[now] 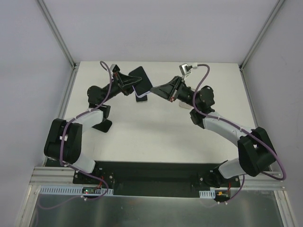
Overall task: Take the phone out of the phone case
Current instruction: Remove the phone case from the phone.
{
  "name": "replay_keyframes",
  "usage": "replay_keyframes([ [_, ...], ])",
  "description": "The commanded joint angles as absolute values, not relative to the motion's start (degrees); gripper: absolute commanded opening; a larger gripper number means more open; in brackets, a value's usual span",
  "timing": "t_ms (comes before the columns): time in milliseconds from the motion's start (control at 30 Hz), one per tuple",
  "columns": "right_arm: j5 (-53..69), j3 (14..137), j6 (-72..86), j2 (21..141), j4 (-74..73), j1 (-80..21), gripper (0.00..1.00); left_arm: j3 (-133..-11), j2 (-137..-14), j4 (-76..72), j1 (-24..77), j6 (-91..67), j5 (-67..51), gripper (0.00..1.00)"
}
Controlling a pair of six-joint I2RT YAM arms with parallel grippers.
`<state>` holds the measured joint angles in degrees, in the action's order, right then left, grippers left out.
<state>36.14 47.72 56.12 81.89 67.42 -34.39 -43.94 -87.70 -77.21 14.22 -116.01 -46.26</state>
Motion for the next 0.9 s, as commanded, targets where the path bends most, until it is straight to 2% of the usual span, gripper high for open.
replay_keyframes([
  [0,45.4,59.6,59.3,83.4,87.9,-36.9,0.02,-48.2,-86.7,-95.9,16.3,-131.7,-43.9,0.00],
  [467,59.5,81.5,68.6,89.0,87.9,-39.0,0.01,-58.0,-85.9,-96.5,16.3,-132.3,-48.6,0.00],
  [867,67.3,88.3,71.6,93.5,87.9,-39.3,0.02,-56.9,-82.4,-96.4,16.3,-131.8,-53.2,0.00],
])
